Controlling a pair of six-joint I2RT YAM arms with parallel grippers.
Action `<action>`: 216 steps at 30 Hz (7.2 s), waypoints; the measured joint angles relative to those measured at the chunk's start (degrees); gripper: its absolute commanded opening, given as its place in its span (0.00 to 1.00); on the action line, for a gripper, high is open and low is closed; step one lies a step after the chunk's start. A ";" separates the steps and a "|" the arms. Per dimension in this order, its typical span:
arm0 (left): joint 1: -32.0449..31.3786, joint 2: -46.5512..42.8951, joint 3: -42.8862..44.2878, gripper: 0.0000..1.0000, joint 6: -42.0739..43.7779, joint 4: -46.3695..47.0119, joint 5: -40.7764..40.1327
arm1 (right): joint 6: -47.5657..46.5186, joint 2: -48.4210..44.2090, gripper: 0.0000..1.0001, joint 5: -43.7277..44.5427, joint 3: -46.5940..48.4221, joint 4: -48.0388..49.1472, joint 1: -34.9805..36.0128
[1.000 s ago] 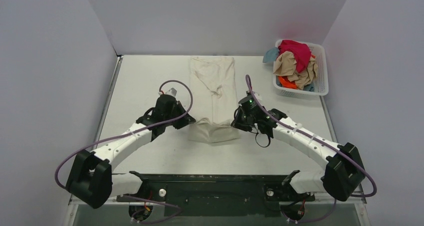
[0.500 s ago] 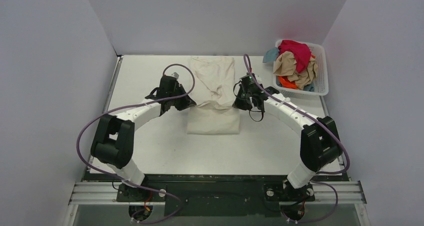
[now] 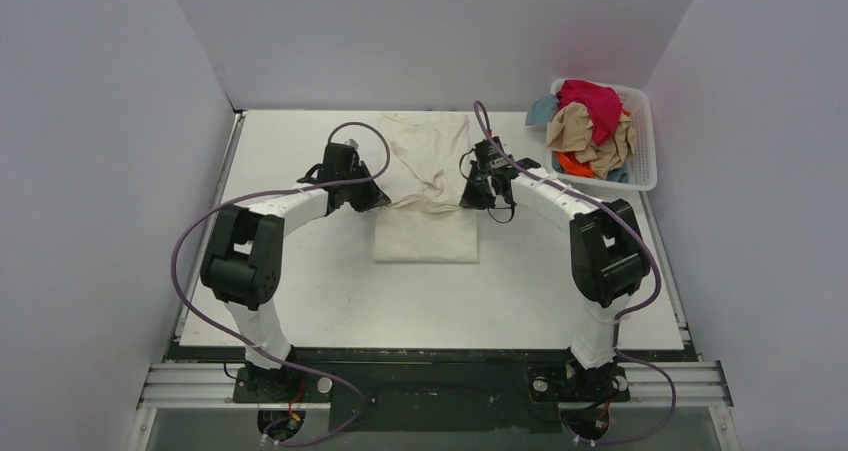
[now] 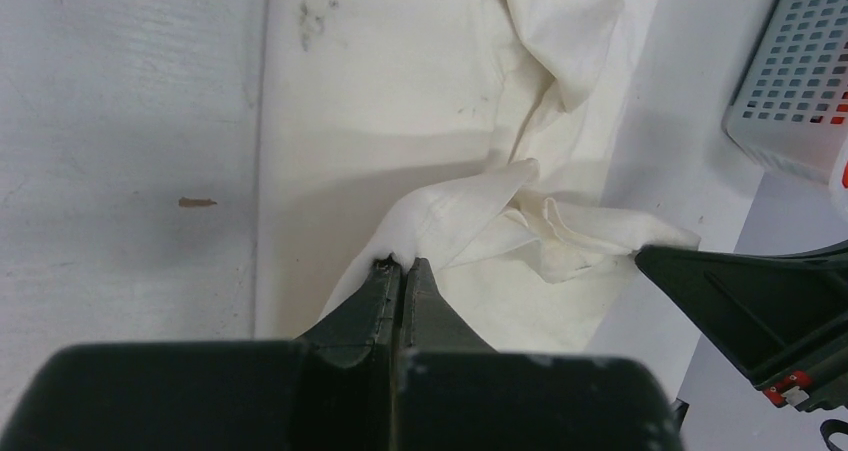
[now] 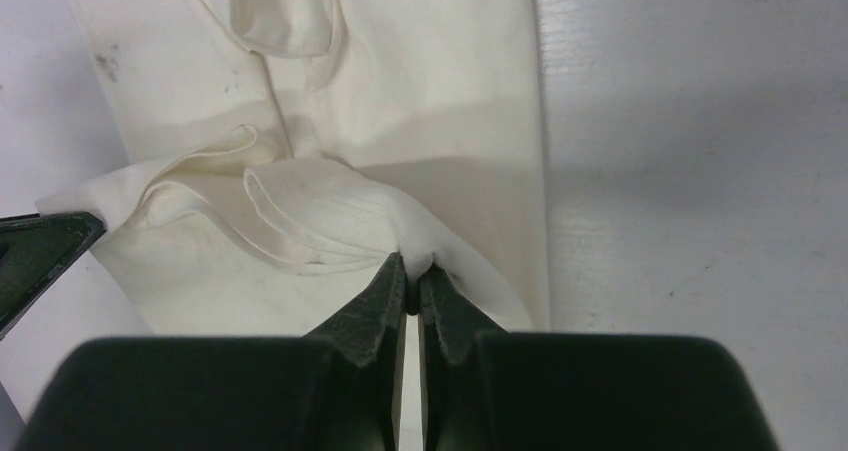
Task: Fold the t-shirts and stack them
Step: Fold the folded rectangular tshirt in 1/3 of the way, then grab one side of the 2/3 rectangular tshirt with both arms, then fold the long partially folded tshirt into a neat square, then smooth out wrinkles on the folded tshirt, then put the neatly folded tshirt into the corner of the board with the left arm
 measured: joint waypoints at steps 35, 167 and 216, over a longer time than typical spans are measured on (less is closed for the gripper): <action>-3.63 -16.22 -22.49 0.56 0.83 -6.67 -5.22 | 6.86 -18.78 0.40 -1.20 -31.21 4.13 2.32; 2.97 22.80 26.97 0.86 5.62 -5.77 3.45 | 8.20 20.98 0.77 -18.56 14.84 13.51 -8.85; 0.85 10.27 11.63 0.00 15.91 -20.11 -7.45 | -5.09 -38.75 0.91 13.25 -28.85 -11.41 -10.86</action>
